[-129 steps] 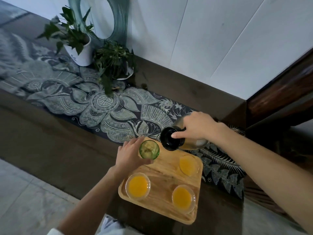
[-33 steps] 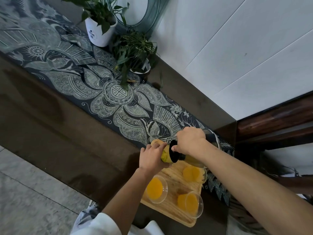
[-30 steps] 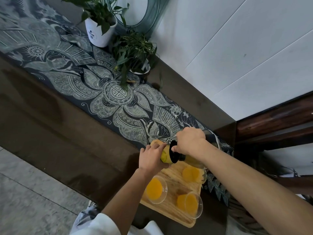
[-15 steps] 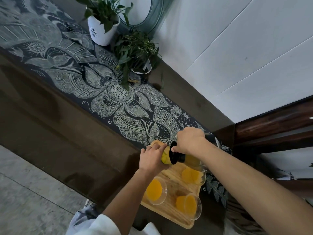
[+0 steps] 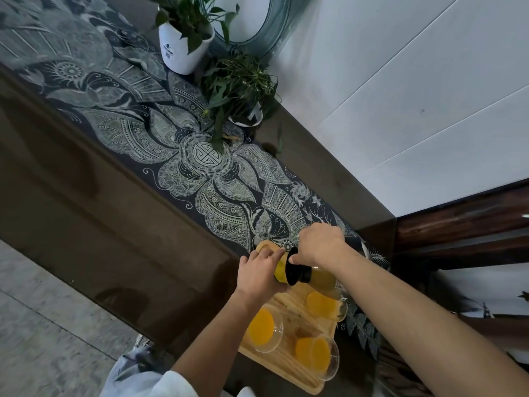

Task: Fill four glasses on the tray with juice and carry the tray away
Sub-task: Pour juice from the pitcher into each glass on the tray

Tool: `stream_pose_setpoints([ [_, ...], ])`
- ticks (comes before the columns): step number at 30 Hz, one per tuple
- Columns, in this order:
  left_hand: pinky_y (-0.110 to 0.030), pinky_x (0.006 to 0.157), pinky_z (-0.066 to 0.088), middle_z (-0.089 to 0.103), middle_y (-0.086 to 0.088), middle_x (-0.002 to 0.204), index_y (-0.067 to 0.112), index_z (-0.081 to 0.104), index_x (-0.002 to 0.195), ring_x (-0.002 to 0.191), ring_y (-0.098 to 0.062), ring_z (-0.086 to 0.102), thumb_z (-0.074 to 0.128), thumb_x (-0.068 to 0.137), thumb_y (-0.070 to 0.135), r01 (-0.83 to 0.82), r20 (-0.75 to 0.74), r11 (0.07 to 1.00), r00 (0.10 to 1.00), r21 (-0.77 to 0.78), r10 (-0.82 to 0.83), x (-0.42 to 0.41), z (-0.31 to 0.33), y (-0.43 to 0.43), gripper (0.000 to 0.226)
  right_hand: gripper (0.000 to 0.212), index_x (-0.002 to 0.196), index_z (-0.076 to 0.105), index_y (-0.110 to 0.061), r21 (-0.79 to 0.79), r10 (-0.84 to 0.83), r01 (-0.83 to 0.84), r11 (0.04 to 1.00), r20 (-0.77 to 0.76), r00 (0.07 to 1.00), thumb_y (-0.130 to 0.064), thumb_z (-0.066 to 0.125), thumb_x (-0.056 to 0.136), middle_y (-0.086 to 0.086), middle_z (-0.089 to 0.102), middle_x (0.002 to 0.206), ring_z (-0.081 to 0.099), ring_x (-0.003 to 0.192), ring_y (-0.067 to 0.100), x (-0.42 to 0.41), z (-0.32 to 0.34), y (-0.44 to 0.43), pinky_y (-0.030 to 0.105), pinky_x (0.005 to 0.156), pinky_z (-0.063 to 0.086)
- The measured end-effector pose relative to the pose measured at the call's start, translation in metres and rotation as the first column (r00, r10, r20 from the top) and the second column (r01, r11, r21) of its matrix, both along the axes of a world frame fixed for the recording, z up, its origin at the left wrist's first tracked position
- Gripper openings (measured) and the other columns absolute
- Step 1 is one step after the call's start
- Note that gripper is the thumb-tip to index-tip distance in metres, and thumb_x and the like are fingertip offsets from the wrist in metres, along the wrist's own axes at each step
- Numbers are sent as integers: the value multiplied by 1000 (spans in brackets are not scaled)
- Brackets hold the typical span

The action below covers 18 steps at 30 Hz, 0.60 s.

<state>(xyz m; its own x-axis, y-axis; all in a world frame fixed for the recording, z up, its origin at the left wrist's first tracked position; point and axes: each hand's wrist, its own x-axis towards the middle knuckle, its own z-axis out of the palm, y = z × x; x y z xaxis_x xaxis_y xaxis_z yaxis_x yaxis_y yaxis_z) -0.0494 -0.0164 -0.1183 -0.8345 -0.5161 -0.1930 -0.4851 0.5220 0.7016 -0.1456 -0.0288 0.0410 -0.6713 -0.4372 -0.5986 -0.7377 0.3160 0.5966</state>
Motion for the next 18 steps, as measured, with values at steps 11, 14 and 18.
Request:
stream_pose_setpoints([
  [11, -43, 98, 37, 48, 7, 147, 41, 32, 152, 129, -26, 48, 79, 68, 63, 5, -6, 1000, 1000, 12, -5, 0, -1, -2, 98, 48, 125, 59, -19, 106, -9, 12, 994, -22, 1000, -51, 59, 90, 2, 60, 119, 54, 95, 24, 2, -4, -12, 34, 69, 40],
  [14, -43, 99, 37, 47, 8, 148, 41, 32, 152, 130, -26, 48, 79, 69, 62, 1, -3, 1000, 1000, 16, -1, 0, 0, -1, 98, 47, 126, 59, -20, 135, -7, 8, 991, -12, 1000, -50, 58, 89, 2, 59, 119, 53, 94, 24, 1, -3, -15, 35, 67, 39],
  [18, -43, 98, 38, 48, 8, 147, 40, 33, 151, 129, -26, 49, 80, 68, 62, 2, -10, 1000, 1000, 18, -2, 0, -2, -1, 97, 46, 124, 60, -20, 158, -1, 3, 987, -12, 1000, -49, 58, 88, 1, 60, 117, 56, 96, 24, 1, -6, -17, 35, 69, 40],
])
